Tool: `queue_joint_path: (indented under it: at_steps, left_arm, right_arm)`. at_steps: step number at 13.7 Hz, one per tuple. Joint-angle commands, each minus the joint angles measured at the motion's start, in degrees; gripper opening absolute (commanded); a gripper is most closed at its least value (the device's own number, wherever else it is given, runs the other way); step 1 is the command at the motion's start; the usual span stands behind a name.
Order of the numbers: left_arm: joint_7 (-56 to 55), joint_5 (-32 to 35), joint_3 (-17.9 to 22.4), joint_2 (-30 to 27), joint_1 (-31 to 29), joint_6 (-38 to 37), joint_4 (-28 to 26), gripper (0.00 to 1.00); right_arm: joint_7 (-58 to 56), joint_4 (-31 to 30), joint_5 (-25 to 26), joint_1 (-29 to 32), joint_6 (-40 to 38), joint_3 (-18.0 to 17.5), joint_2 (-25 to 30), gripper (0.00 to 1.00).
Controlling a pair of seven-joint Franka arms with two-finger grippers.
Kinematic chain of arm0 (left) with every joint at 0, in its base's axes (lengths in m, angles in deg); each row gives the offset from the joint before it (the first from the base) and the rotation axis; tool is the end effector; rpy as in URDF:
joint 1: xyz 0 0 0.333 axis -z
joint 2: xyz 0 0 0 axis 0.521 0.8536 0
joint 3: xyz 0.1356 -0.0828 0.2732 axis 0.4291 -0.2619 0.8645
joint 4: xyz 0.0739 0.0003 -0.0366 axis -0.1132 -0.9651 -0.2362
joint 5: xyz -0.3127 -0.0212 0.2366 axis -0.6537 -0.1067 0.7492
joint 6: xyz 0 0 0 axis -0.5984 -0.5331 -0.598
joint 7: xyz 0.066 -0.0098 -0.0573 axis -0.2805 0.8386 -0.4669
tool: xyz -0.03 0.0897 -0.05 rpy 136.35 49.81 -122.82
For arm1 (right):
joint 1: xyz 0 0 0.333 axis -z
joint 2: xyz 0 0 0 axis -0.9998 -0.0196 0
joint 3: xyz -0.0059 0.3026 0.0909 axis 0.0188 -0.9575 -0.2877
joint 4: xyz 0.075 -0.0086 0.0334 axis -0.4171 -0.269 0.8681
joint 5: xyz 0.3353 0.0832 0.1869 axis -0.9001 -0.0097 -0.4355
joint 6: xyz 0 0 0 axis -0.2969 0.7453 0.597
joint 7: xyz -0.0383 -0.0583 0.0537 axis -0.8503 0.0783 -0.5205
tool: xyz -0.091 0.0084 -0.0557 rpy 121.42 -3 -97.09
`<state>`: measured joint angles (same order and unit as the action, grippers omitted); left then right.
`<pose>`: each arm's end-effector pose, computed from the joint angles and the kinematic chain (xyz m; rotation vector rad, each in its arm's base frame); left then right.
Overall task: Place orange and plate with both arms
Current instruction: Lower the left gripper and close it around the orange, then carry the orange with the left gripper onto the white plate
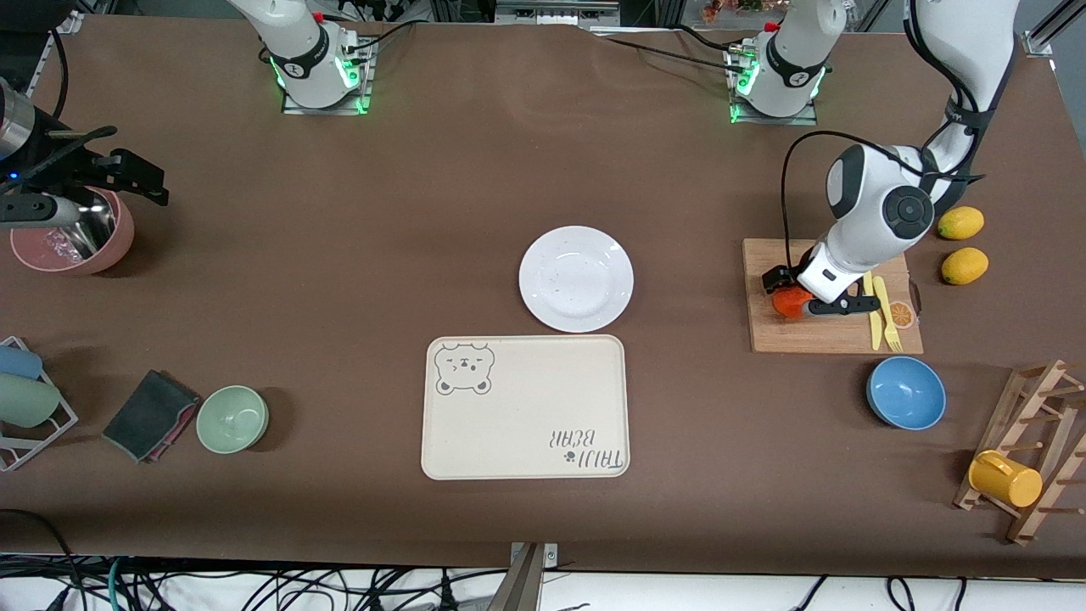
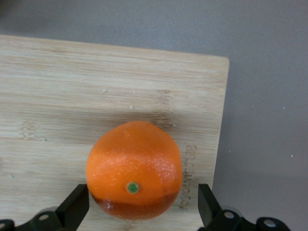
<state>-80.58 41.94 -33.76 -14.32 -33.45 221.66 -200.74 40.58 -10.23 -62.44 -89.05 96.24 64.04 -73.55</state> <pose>0.5103 -0.0337 0.2125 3.0991 0.1550 -0.0962 0.5507 0.0085 0.5914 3.1145 0.0740 -0.1382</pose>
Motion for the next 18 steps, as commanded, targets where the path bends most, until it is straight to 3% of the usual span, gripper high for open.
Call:
queue_joint_path:
  at_steps: [1,3,9,13,18]
  left_arm:
    - [1.3,-0.2,-0.4,0.5,-1.3,0.8,0.2,0.77]
    - [1.3,-0.2,-0.3,0.7,-1.4,0.9,0.3,0.58]
    - [1.2,-0.3,-0.3,0.1,-1.4,0.8,0.4,0.16]
    - [1.1,-0.2,-0.9,-3.6,-1.2,0.6,2.4,0.12]
    - [-3.0,-1.2,-6.4,-2.3,2.2,0.4,10.2,0.01]
  right_arm:
    - [-1.1,1.2,-0.9,0.4,-1.0,-0.1,-0.3,1.0]
    - [-1.1,1.2,-0.9,0.4,-1.0,-0.1,-0.3,1.0]
    - [-1.1,1.2,-0.9,0.3,-1.0,-0.1,-0.3,1.0]
    - [-1.1,1.2,-0.9,0.3,-1.0,-0.2,-0.3,1.0]
    - [-1.1,1.2,-0.9,0.3,-1.0,-0.2,-0.3,1.0]
